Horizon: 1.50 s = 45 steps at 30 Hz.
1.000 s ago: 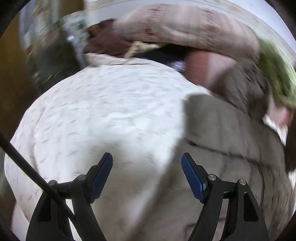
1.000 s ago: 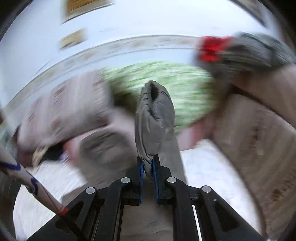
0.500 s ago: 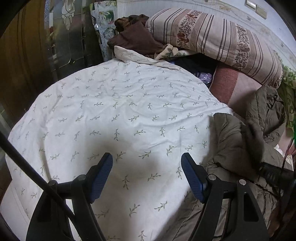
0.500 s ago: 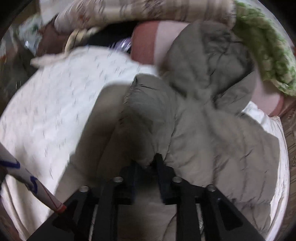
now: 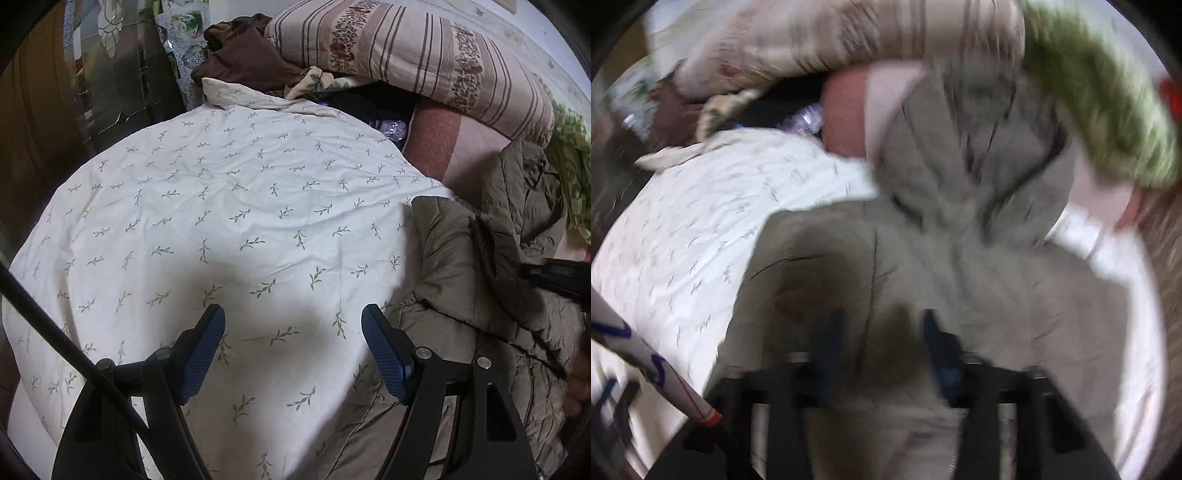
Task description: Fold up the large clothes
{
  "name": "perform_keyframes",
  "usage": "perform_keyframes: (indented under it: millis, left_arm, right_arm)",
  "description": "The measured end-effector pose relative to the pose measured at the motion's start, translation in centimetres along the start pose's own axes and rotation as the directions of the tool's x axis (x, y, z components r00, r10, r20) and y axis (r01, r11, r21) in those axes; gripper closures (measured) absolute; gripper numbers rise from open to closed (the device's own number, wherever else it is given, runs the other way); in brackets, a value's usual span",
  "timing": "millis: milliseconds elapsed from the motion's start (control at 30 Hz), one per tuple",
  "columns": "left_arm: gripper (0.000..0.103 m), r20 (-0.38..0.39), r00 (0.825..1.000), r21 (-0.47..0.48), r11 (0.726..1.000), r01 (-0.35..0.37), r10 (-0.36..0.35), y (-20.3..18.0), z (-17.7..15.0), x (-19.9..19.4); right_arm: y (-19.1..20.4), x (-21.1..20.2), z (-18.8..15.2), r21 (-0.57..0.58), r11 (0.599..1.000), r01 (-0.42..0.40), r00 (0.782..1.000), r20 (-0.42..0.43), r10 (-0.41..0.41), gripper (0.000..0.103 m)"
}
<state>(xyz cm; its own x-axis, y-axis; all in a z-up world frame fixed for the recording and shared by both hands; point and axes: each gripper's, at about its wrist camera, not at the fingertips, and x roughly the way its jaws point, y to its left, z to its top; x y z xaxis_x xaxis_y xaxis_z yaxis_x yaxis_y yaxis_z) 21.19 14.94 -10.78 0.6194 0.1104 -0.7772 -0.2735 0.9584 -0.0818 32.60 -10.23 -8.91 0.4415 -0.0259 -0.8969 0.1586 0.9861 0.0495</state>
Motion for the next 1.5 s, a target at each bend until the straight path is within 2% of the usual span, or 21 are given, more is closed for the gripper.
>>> perform_keyframes:
  millis: [67,133,233,300,333,367,433,500,567,667,767,900,1033,1100,1133,1200,1267,1367,1500]
  left_arm:
    - [0.028,0.005,1.000,0.007,1.000,-0.001,0.001,-0.2,0.1,0.1]
    - [0.028,0.007,1.000,0.016,1.000,0.007,-0.007,-0.5,0.2,0.0]
    - [0.028,0.013,1.000,0.038,0.999,0.018,-0.018,-1.3,0.3,-0.1]
    - [0.028,0.001,1.000,0.054,0.998,0.027,-0.027,-1.8,0.0,0.0]
    - [0.028,-0.008,0.999,0.062,0.997,0.035,-0.034,-2.0,-0.2,0.1]
    - [0.028,-0.016,0.999,0.066,0.997,0.044,-0.043,-2.1,-0.3,0.1]
    - [0.028,-0.034,0.997,0.070,0.995,0.075,-0.073,-2.5,-0.6,0.2]
    - [0.028,-0.044,0.996,0.080,0.994,0.077,-0.074,-3.0,-1.1,0.3]
    - [0.028,-0.059,0.996,0.101,0.992,0.069,-0.063,-3.6,-1.5,0.6]
    - [0.027,-0.096,0.995,0.147,0.988,0.040,-0.026,-4.8,-2.5,1.4]
    - [0.027,-0.113,0.994,0.166,0.986,0.030,-0.011,-5.2,-3.3,1.7]
    - [0.028,-0.076,0.995,0.144,0.987,0.075,-0.065,-5.3,-3.2,0.4]
    - [0.028,-0.044,0.993,0.134,0.984,0.113,-0.108,-5.6,-3.0,-0.8]
    - [0.028,-0.048,0.989,0.126,0.981,0.148,-0.143,-5.7,-2.9,-1.2]
    - [0.028,-0.047,0.987,0.122,0.979,0.160,-0.156,-5.8,-2.9,-1.3]
    - [0.028,-0.043,0.984,0.113,0.978,0.174,-0.170,-5.7,-2.7,-1.3]
    - [0.027,-0.047,0.982,0.106,0.977,0.186,-0.182,-5.6,-2.4,-1.1]
    - [0.028,-0.060,0.974,0.095,0.970,0.222,-0.218,-5.5,-2.1,-0.4]
    - [0.028,-0.061,0.975,0.101,0.970,0.219,-0.214,-5.8,-1.9,0.8]
  right_arm:
    - [0.3,3.2,0.0,0.075,0.996,-0.050,0.997,-0.055,0.054,0.069]
    - [1.1,5.1,-0.5,0.085,0.996,-0.039,0.997,-0.069,0.045,0.069]
    - [1.7,5.3,-0.5,0.066,0.998,-0.017,0.998,-0.067,0.021,0.069]
    - [1.4,3.9,-0.2,0.058,0.997,-0.042,0.996,-0.071,0.046,0.069]
    - [0.7,2.5,0.0,0.064,0.995,-0.077,0.995,-0.058,0.081,0.067]
    - [0.0,1.3,0.0,0.063,0.994,-0.090,0.995,-0.039,0.093,0.061]
    - [-2.3,-1.3,-0.7,0.052,0.998,-0.036,0.999,0.016,0.036,0.047]
    - [-5.3,-1.7,-2.0,0.086,0.996,0.019,1.000,0.009,-0.020,0.046]
    - [-9.0,-0.7,-3.7,0.169,0.983,0.079,0.996,-0.052,-0.071,0.046]
    - [-13.0,1.3,-6.2,0.275,0.958,0.076,0.989,-0.143,-0.038,0.046]
    - [-13.5,0.3,-6.4,0.281,0.955,0.094,0.988,-0.144,-0.055,0.046]
    - [-12.4,-4.2,-3.5,0.234,0.969,0.083,0.996,-0.043,-0.075,0.045]
    - [-11.7,-8.1,1.7,0.227,0.973,0.045,0.997,0.055,-0.059,0.043]
    - [-11.4,-8.4,4.5,0.260,0.966,-0.001,0.996,0.088,-0.023,0.039]
    - [-11.4,-8.5,6.4,0.300,0.952,-0.063,0.993,0.116,0.029,0.035]
    - [-10.7,-8.3,8.9,0.337,0.933,-0.123,0.985,0.154,0.074,0.028]
    - [-9.6,-7.2,12.1,0.340,0.932,-0.126,0.980,0.189,0.064,0.019]
    - [-8.1,-4.4,16.1,0.342,0.936,-0.085,0.980,0.197,0.017,0.019]
    - [-7.6,0.0,21.1,0.369,0.926,-0.080,0.979,0.203,0.003,0.019]
